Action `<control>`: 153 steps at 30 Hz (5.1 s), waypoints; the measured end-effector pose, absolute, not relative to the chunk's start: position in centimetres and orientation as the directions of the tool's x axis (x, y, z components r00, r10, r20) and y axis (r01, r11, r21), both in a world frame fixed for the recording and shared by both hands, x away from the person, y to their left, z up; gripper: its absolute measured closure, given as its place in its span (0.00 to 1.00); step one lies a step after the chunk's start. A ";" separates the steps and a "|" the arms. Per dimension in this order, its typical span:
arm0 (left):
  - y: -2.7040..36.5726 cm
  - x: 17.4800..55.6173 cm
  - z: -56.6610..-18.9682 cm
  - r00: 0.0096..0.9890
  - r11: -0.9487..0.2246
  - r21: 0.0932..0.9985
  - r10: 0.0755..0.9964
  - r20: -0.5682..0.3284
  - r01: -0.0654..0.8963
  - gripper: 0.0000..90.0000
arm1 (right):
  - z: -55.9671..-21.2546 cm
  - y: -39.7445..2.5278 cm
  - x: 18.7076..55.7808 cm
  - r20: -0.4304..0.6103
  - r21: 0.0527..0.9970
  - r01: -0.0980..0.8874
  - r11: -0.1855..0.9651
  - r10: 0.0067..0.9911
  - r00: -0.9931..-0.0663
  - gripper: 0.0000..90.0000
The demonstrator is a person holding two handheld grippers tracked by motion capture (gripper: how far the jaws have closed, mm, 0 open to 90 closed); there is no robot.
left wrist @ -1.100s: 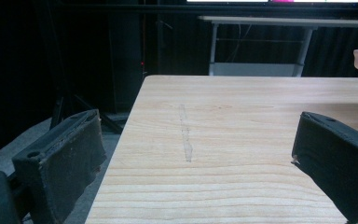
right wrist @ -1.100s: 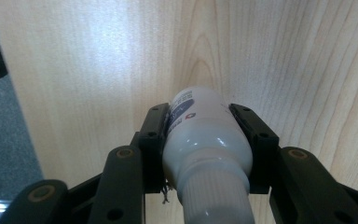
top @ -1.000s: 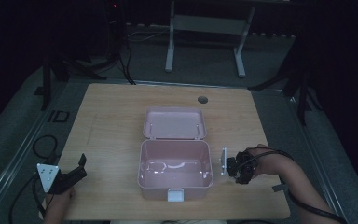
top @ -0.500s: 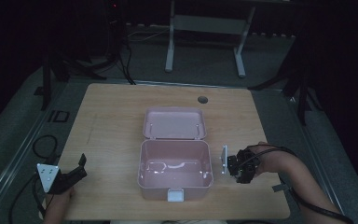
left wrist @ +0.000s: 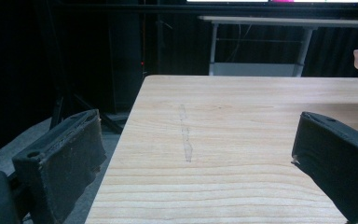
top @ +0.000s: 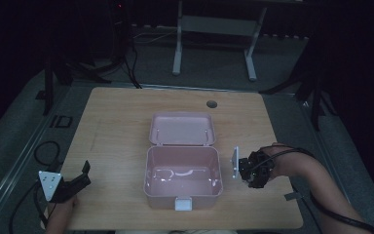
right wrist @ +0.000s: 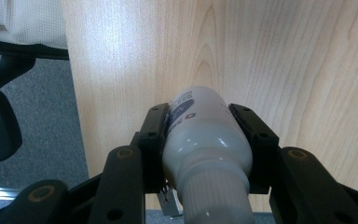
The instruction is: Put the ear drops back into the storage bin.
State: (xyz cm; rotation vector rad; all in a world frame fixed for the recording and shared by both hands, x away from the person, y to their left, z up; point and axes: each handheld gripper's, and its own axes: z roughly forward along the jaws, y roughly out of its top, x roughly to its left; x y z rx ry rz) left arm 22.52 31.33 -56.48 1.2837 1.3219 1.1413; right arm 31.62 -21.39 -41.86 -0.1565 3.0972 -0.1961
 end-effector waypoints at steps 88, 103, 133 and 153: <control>31.4 22.6 -56.5 -0.010 0.020 0.991 1.000 -0.019 0.129 0.03 | -40.4 -9.2 30.4 0.014 -0.079 -0.304 0.950 -0.303 -0.953 0.66; 31.4 22.6 -56.5 -0.004 0.021 0.992 1.000 -0.021 0.127 0.03 | -45.3 -8.0 31.1 0.079 -0.164 -0.331 0.929 -0.322 -0.943 0.66; 31.3 22.5 -56.5 -0.001 0.015 0.992 1.000 -0.015 0.128 0.03 | -48.9 -7.1 32.1 0.085 -0.228 -0.324 0.918 -0.312 -0.946 0.66; 31.3 22.6 -56.5 -0.001 0.015 0.991 1.000 -0.015 0.129 0.03 | -46.3 -7.4 32.3 0.059 -0.175 -0.292 0.940 -0.286 -0.956 0.62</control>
